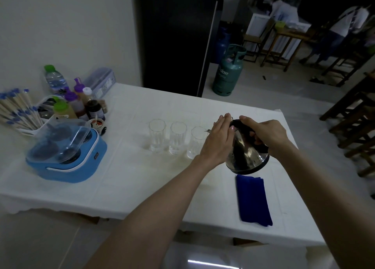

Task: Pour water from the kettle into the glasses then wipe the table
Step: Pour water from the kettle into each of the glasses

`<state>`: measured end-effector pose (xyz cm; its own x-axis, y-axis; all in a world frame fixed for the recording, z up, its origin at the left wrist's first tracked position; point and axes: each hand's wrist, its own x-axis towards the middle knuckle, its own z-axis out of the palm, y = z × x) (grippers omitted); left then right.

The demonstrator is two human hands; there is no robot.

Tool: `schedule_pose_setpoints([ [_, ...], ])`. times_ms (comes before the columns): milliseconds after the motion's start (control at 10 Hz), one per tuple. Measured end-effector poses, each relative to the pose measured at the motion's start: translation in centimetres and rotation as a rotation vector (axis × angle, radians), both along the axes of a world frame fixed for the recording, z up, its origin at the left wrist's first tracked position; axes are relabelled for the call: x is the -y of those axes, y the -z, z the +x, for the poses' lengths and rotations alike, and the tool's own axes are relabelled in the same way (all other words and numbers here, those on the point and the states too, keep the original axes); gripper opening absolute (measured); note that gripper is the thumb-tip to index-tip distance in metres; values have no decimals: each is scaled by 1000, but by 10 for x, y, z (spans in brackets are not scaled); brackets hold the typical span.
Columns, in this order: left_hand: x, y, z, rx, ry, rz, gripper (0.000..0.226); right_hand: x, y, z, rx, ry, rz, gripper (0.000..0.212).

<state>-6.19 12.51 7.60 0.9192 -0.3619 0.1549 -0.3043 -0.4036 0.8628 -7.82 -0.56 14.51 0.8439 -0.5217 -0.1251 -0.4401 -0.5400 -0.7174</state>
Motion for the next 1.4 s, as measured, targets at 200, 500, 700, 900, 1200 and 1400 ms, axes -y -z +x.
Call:
schedule_pose_setpoints([
  [200, 0, 1, 2, 10, 0, 3, 50, -1, -2, 0, 4, 2, 4, 56],
  [500, -1, 2, 5, 13, 12, 2, 50, -4, -2, 0, 9, 10, 7, 55],
  [700, -3, 2, 6, 13, 22, 2, 50, -7, -2, -2, 11, 7, 8, 52],
  [900, -5, 4, 8, 7, 33, 7, 50, -8, 1, -3, 16, 25, 27, 55],
  [1200, -9, 3, 10, 9, 34, 12, 50, -12, 2, -1, 22, 26, 26, 53],
  [1400, -10, 4, 13, 13, 48, 26, 50, -14, 3, -1, 14, 54, 28, 55],
])
